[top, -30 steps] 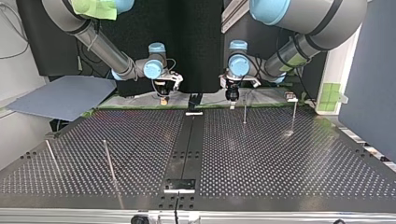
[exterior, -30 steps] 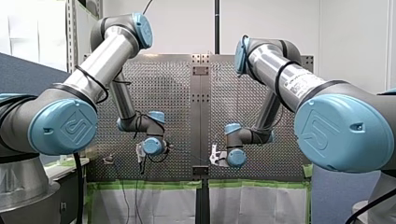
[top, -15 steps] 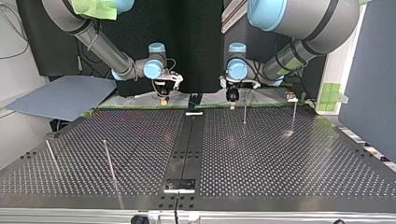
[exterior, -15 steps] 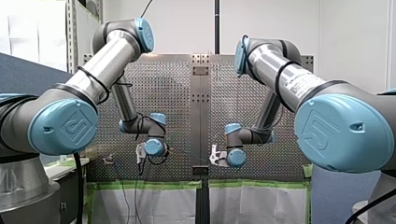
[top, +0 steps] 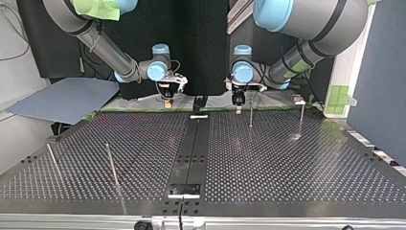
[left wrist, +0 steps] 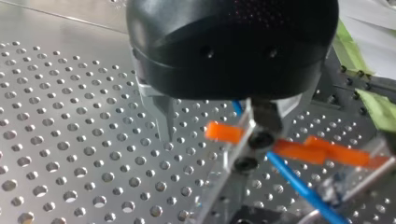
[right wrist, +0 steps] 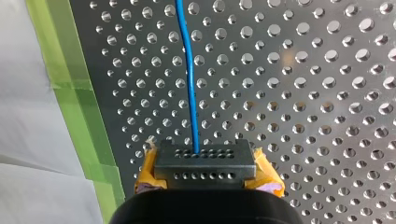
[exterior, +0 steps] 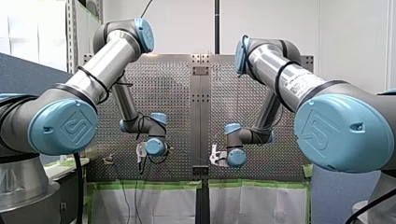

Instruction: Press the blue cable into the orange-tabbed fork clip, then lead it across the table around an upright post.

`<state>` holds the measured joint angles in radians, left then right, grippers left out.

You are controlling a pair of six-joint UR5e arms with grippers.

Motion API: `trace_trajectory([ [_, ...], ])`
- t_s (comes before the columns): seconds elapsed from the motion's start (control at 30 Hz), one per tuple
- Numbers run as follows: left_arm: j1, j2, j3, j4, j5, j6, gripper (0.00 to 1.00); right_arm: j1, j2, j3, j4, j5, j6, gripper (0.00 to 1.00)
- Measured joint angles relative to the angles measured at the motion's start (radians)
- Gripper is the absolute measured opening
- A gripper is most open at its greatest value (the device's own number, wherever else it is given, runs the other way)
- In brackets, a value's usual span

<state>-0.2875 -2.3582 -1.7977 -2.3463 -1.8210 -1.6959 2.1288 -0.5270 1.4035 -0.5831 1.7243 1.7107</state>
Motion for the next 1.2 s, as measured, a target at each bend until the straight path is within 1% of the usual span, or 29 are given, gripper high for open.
trace_trajectory([
  [0.03, 0.000, 0.000, 0.000, 0.000, 0.000, 0.000, 0.88, 0.000, 0.000, 0.000, 0.000, 0.000, 0.000, 0.00],
  [0.07, -0.001, 0.000, 0.000, -0.001, -0.001, 0.000, 0.68, 0.000, 0.000, 0.000, 0.000, 0.000, 0.000, 0.00],
  [0.1, -0.002, 0.000, 0.000, -0.001, -0.002, 0.000, 0.68, -0.001, 0.000, 0.000, 0.000, 0.000, 0.000, 0.00],
  [0.13, -0.003, 0.000, 0.000, -0.001, -0.004, 0.000, 0.46, -0.001, 0.000, 0.000, 0.000, 0.000, 0.000, 0.00],
  [0.17, -0.003, 0.000, 0.000, -0.001, -0.008, 0.001, 0.32, -0.002, 0.000, 0.000, 0.000, 0.000, 0.000, 0.00],
  [0.2, -0.004, 0.000, 0.000, -0.001, -0.015, 0.001, 0.32, -0.002, 0.000, 0.000, 0.000, 0.000, 0.000, 0.00],
  [0.23, -0.005, 0.000, 0.000, -0.001, -0.021, 0.002, 0.11, -0.002, 0.000, 0.000, 0.000, 0.000, 0.000, 0.00],
  [0.3, -0.007, 0.000, 0.000, -0.002, -0.036, 0.009, 0.11, -0.003, 0.000, 0.000, 0.000, 0.000, 0.000, 0.00],
  [0.33, -0.007, 0.000, 0.000, -0.003, -0.043, 0.012, 0.01, -0.003, 0.000, 0.000, 0.000, 0.000, 0.000, 0.00],
  [0.53, -0.009, 0.000, 0.000, -0.008, -0.090, 0.031, 0.01, -0.003, 0.000, 0.000, 0.000, 0.000, 0.000, 0.00],
  [0.6, -0.010, 0.000, 0.000, -0.009, -0.098, 0.036, 0.01, -0.003, 0.000, 0.000, 0.000, 0.000, 0.000, 0.00],
  [0.73, -0.012, 0.001, 0.000, -0.012, -0.100, 0.040, 0.01, -0.002, 0.000, 0.000, 0.000, 0.000, -0.002, 0.00],
  [0.83, -0.014, 0.001, 0.001, -0.016, -0.099, 0.042, 0.01, 0.000, -0.001, 0.000, 0.002, 0.003, -0.014, 0.00],
  [1.0, -0.025, 0.006, 0.023, -0.040, -0.099, 0.055, 0.01, 0.001, -0.029, 0.000, 0.024, 0.013, -0.049, 0.00],
  [1.1, -0.036, 0.022, 0.037, -0.067, -0.098, 0.061, 0.01, 0.003, -0.055, 0.001, 0.049, 0.015, -0.057, 0.00],
  [1.2, -0.048, 0.047, 0.042, -0.096, -0.097, 0.059, 0.01, 0.006, -0.083, 0.001, 0.077, 0.015, -0.059, 0.00],
])
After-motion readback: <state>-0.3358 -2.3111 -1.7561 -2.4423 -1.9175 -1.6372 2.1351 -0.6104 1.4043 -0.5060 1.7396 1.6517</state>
